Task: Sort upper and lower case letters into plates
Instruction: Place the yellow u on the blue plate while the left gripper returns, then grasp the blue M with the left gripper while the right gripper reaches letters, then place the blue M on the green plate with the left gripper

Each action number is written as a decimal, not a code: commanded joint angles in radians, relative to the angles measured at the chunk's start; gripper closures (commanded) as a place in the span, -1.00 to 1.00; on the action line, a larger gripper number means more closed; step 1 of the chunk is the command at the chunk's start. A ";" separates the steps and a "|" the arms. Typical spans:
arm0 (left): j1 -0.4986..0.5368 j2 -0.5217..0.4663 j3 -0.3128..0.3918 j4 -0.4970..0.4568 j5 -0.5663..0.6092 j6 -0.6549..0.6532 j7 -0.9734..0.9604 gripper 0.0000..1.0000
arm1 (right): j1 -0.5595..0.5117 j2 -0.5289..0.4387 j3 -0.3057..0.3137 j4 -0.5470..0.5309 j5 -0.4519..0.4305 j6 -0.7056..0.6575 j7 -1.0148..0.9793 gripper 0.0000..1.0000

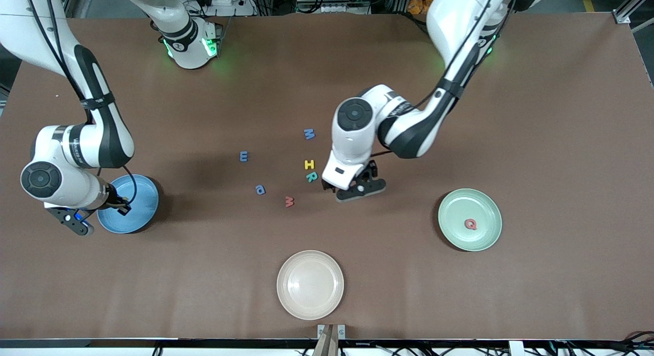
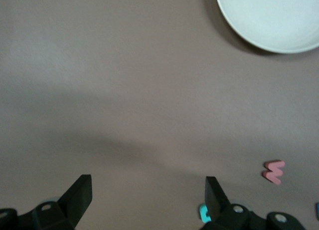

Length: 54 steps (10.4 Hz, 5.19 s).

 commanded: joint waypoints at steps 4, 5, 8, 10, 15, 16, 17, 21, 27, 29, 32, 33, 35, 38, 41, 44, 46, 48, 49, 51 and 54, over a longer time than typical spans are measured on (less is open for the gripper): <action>-0.104 0.106 0.017 0.039 0.022 0.069 -0.137 -1.00 | 0.025 0.012 0.046 0.018 -0.014 -0.067 0.068 -1.00; -0.108 0.120 0.016 0.040 0.022 0.084 -0.154 -1.00 | 0.030 0.011 0.064 0.018 -0.011 -0.067 0.085 -1.00; -0.149 0.154 0.017 0.039 0.022 0.136 -0.180 -1.00 | 0.056 0.015 0.129 0.019 0.002 -0.059 0.247 -1.00; -0.173 0.157 0.017 0.034 0.019 0.136 -0.194 -1.00 | 0.062 0.030 0.162 0.024 0.026 -0.037 0.306 -1.00; -0.250 0.145 0.014 0.007 0.027 0.092 -0.265 -1.00 | 0.079 0.076 0.231 0.077 0.034 -0.021 0.475 -1.00; -0.259 0.140 0.013 -0.015 0.025 0.080 -0.280 -1.00 | 0.081 0.078 0.233 0.082 0.034 -0.023 0.475 -1.00; -0.259 0.130 0.007 -0.050 0.027 0.077 -0.309 -1.00 | 0.082 0.080 0.233 0.084 0.037 -0.023 0.476 -1.00; -0.264 0.114 -0.013 -0.088 0.024 0.075 -0.352 -1.00 | 0.098 0.096 0.233 0.116 0.106 -0.017 0.522 -1.00; -0.262 0.074 -0.050 -0.147 0.015 0.077 -0.416 -0.68 | 0.180 0.169 0.261 0.223 0.106 -0.001 0.771 -1.00; -0.262 0.074 -0.050 -0.154 0.015 0.078 -0.418 -0.56 | 0.200 0.166 0.264 0.213 0.111 0.005 0.827 -1.00; -0.255 0.085 -0.050 -0.154 0.016 0.086 -0.417 -0.48 | 0.207 0.158 0.290 0.165 0.143 0.061 0.880 -1.00; -0.255 0.085 -0.050 -0.159 0.016 0.090 -0.417 -0.45 | 0.207 0.156 0.300 0.147 0.169 0.094 0.880 -1.00; -0.256 0.088 -0.052 -0.168 0.015 0.126 -0.417 -0.40 | 0.203 0.141 0.319 0.140 0.170 0.080 0.878 -1.00; -0.255 0.087 -0.050 -0.176 0.016 0.133 -0.415 0.09 | 0.193 0.147 0.328 0.140 0.169 0.091 0.880 -1.00; -0.247 0.085 -0.050 -0.180 0.015 0.161 -0.415 1.00 | 0.173 0.161 0.354 0.142 0.166 0.094 0.854 -1.00; -0.117 -0.104 -0.050 -0.287 0.019 0.149 -0.392 1.00 | 0.151 0.172 0.391 0.101 0.160 0.094 0.812 -1.00; 0.019 -0.201 -0.058 -0.343 0.013 0.147 -0.291 1.00 | 0.167 0.172 0.394 0.059 0.158 0.132 0.817 -1.00; 0.166 -0.217 -0.085 -0.340 0.011 0.134 -0.166 1.00 | 0.180 0.198 0.399 0.022 0.117 0.201 0.829 -1.00; 0.234 -0.217 -0.095 -0.340 0.011 0.124 -0.101 1.00 | 0.191 0.210 0.399 0.018 0.083 0.203 0.844 -1.00; 0.354 -0.212 -0.095 -0.335 0.011 0.124 0.055 1.00 | 0.200 0.207 0.399 -0.022 0.016 0.201 0.866 -1.00; 0.507 -0.193 -0.093 -0.332 0.008 0.124 0.310 1.00 | 0.202 0.207 0.399 -0.044 -0.057 0.192 0.910 -1.00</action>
